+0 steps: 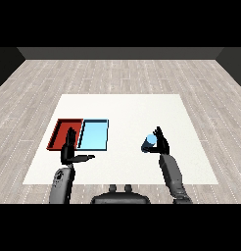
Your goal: Pick the blue can and put it in the blue box
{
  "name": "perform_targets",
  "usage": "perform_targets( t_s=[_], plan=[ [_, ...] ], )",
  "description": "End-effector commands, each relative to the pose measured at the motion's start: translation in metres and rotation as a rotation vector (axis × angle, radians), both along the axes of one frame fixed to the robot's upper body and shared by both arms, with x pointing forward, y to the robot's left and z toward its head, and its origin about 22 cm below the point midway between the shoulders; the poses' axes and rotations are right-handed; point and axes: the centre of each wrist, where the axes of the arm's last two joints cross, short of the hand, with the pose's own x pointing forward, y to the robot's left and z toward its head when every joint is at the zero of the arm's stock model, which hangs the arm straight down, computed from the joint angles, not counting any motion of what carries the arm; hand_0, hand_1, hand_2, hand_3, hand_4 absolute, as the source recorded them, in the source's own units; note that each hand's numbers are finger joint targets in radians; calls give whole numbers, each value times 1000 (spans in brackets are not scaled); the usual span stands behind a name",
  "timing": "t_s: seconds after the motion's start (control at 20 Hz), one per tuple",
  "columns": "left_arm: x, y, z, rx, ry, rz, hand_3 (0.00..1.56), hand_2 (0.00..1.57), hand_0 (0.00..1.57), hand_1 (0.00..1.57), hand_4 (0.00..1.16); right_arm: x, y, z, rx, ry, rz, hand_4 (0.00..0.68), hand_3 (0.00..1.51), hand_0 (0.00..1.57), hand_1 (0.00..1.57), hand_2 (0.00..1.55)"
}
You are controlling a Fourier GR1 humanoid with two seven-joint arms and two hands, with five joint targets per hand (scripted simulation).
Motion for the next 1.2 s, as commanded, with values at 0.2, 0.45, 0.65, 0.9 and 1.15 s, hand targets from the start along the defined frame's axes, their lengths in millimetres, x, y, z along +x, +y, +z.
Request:
perform_targets(
  t_s=[0.2, 0.45, 0.65, 0.9, 1.15],
  plan=[
    [6, 9, -11, -15, -6, -2, 0, 0, 0, 0, 0, 11, 21, 4, 26, 17, 22, 0, 0, 0, 0, 0],
    [-21, 1, -11, -15, -5, -12, 0, 0, 0, 0, 0, 18, 24, 3, 42, 35, 31, 0, 0, 0, 0, 0],
    [1, 3, 1, -22, -22, 2, 0, 0, 0, 0, 0, 8, 35, -6, 20, 26, 26, 0, 0, 0, 0, 0],
    [-5, 9, -8, -16, -2, -5, 0, 0, 0, 0, 0, 29, 17, 3, 11, 7, -40, 0, 0, 0, 0, 500],
    [4, -1, 9, -35, -3, -6, 0, 0, 0, 0, 0, 12, 24, 0, -100, 103, -106, 536, 1446, 1466, 1466, 1466]
  ],
)
